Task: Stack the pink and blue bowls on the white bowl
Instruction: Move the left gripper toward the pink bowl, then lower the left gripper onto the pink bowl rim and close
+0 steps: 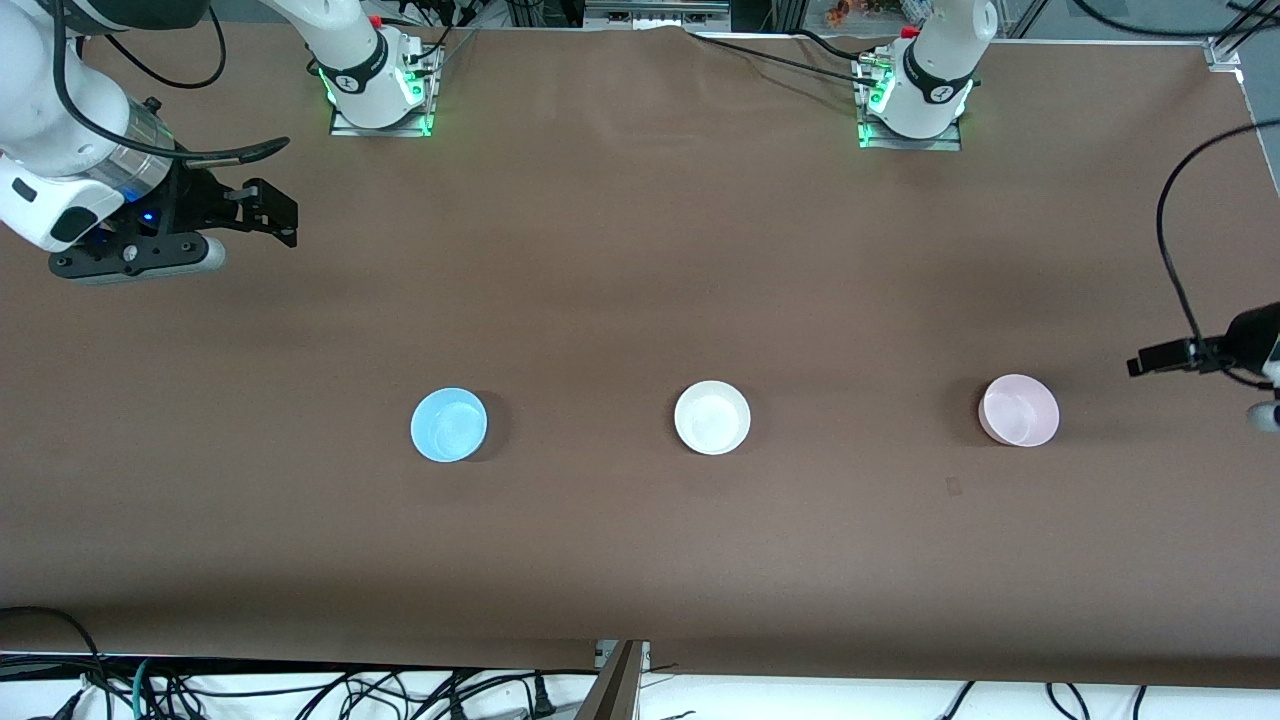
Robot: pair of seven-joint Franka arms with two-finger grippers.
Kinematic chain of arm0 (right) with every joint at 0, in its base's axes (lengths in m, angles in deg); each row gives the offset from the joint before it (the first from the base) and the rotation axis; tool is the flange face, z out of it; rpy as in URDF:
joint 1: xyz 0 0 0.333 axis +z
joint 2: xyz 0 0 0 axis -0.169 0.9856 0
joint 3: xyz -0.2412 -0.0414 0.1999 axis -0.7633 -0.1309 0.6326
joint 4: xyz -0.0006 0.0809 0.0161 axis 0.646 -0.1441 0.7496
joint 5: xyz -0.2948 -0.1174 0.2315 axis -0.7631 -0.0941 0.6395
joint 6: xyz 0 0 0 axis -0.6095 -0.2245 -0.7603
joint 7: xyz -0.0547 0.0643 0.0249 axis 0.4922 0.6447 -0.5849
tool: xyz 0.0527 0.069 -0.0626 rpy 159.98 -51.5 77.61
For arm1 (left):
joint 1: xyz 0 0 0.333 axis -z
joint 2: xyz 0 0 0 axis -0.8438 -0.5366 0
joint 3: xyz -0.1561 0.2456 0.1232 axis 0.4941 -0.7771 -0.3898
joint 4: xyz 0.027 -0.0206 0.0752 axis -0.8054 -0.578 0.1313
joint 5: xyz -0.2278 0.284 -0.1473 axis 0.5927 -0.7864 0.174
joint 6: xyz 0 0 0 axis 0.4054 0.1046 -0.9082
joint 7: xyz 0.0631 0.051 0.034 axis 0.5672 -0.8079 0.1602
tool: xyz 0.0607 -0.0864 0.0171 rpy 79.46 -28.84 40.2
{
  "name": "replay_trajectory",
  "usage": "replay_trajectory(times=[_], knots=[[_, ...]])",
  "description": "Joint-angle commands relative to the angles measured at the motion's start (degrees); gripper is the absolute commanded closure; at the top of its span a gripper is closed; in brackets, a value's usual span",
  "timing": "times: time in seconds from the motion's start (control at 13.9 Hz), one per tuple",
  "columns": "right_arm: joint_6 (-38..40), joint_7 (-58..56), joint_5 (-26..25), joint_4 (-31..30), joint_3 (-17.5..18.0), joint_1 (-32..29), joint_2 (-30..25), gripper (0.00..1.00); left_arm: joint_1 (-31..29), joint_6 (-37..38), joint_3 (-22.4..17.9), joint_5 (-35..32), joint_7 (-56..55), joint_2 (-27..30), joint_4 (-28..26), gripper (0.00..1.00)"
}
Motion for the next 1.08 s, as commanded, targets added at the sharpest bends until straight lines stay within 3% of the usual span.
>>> replay_trajectory(times=[0.0,0.29,0.72,1.01], knots=[[0.71,-1.08,1.03,0.53,-0.08,-0.14,-0.35,0.00,0.28,-4.03,-1.98,4.50,2.71,-3.02,-1.72,0.00],[0.80,-1.08,1.03,0.53,-0.16,-0.22,-0.35,0.00,0.80,-16.07,-6.02,12.58,13.07,-5.57,-10.24,0.00],[0.62,-0.99,1.12,0.53,-0.07,-0.13,-0.35,0.00,0.98,-24.15,-6.56,19.28,15.90,-10.85,-14.20,0.00],[0.80,-0.99,1.12,0.53,-0.07,-0.22,-0.35,0.00,1.86,-29.10,-6.56,19.28,16.34,-10.85,-17.90,0.13]])
